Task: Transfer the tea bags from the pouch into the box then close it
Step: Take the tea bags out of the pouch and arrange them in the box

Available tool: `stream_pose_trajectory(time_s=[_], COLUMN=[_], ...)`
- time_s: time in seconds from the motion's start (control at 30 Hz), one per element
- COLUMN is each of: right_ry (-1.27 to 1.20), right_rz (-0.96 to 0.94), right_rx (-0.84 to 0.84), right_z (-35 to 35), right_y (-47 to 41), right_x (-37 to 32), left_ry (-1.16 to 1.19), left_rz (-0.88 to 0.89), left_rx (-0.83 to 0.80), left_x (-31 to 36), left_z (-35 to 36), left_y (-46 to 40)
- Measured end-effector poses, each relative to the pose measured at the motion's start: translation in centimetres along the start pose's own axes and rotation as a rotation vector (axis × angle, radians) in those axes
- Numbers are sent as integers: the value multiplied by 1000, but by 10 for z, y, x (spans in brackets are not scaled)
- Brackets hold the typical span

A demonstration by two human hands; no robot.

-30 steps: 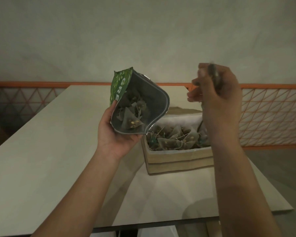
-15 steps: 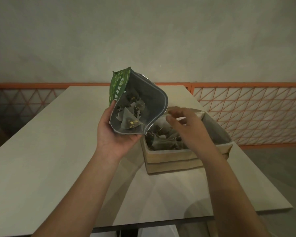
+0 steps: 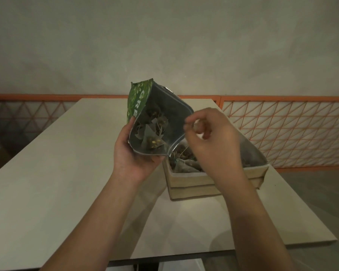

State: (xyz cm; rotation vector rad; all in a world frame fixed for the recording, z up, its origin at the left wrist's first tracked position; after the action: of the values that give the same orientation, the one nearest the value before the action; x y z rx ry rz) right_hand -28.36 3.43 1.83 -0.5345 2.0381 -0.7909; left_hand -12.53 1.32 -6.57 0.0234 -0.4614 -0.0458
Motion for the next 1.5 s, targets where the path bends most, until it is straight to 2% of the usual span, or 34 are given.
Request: stream_pose_trajectory(time_s=[0.13, 0.23, 0.3, 0.5, 0.7, 0.83, 0.9, 1.0, 1.2, 1.27, 1.37, 1.43, 1.5], right_ry=[330, 643, 686, 511, 159, -235, -313, -240, 43, 87, -38, -103, -95], right_rz=[-167, -125, -118, -87, 11, 157, 224, 247, 319, 296, 176, 47, -55], right_rx=[-119, -260, -291, -359, -335, -83, 47, 106, -218, -130, 92, 87, -30], right_z=[39, 68, 76, 72, 44, 3, -14, -25, 9, 7, -6, -5, 9], right_y=[3, 9, 13, 19, 18, 13, 10, 8, 21, 21, 13, 7, 1], right_x=[-27, -29, -30, -24, -12, 0, 12, 31, 61, 55, 26, 1, -18], left_ry=[-22, -30, -37, -56, -71, -44, -26, 3, 16, 17, -6, -12, -32], left_rz=[38, 58, 65, 78, 43, 46, 34, 15, -7, -6, -9, -1, 24], left_rx=[20, 16, 28, 25, 40, 31, 18, 8, 5, 9, 23, 35, 44], left_x=[1, 2, 3, 4, 2, 4, 4, 1, -2, -1, 0, 1, 2], left_z=[3, 2, 0, -3, -5, -4, -2, 0, 1, 2, 0, 0, 1], left_y=[5, 8, 9, 9, 6, 3, 3, 4, 4, 5, 4, 4, 6])
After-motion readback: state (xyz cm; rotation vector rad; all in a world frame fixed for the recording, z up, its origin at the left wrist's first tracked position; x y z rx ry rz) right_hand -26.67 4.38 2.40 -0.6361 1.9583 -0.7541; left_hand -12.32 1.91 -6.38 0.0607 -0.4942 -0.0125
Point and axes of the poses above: each hand's wrist, its own y-axis away from the middle knuckle, its own z-axis out of the palm, x = y × z, the point moved 6 cm from there along -y, towards the middle knuckle, and after that the axes turned 4 degrees about y, right-handed, at the moved point
